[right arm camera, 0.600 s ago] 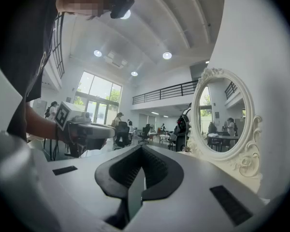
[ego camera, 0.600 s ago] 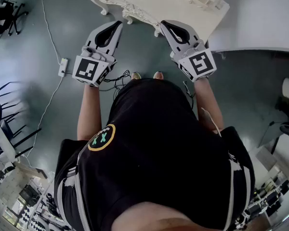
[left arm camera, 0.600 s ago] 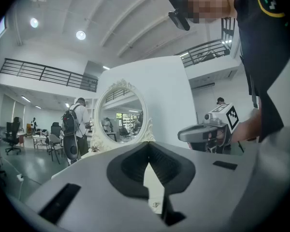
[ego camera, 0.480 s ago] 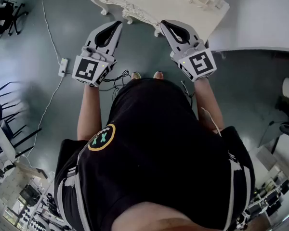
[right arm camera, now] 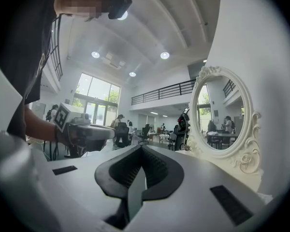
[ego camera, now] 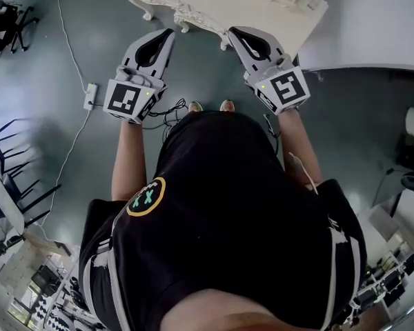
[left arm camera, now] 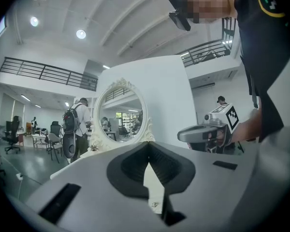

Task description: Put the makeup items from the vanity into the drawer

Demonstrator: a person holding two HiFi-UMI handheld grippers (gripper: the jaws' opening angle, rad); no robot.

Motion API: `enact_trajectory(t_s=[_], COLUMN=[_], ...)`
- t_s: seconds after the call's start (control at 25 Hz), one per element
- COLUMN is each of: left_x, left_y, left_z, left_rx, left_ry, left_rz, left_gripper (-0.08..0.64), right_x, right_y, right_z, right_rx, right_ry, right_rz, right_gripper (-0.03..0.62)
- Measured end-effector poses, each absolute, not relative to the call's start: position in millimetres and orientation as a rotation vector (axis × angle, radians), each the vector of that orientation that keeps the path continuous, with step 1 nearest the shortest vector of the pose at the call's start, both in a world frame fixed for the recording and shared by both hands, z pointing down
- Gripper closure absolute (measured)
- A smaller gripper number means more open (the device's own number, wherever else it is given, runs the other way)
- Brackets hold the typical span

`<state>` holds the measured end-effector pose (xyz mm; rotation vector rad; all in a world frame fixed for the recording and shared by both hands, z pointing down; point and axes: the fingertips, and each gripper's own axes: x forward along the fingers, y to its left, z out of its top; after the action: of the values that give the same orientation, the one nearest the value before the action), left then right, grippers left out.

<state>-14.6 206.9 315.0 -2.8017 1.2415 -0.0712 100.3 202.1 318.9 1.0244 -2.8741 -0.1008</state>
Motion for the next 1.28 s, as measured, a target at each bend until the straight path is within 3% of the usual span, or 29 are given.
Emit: enact_trajectory(t_s=[0.56, 0.72, 0.92, 1.28], left_x=[-12.3, -12.7, -12.0, -11.9], left_y=[206.9, 202.9, 203.6, 204.6], left_z=[315.5, 316.2, 317.5, 317.0], left_rx=[-2.807, -2.806, -2.815, -2.817], left_ry=[1.227, 1.226, 1.215, 1.219], left_rz=[-0.086, -0.083, -0.081, -0.093], left_gripper=[0.539, 0.54, 0.538, 0.54], right_x=[104.0, 101.7, 102.0, 101.7], right_y=[204.0, 201.8, 202.8, 205.7], right_z=[319.2, 319.8, 320.5, 322.9], right_rx=[1.044, 1.026, 1.016, 0.988], right_ry=[-2.887, -2.892, -2.888, -2.895], right_rz=[-0.068, -0.07, -0.076, -0.054], right_gripper=[0.505, 0.434, 0.397, 0.218])
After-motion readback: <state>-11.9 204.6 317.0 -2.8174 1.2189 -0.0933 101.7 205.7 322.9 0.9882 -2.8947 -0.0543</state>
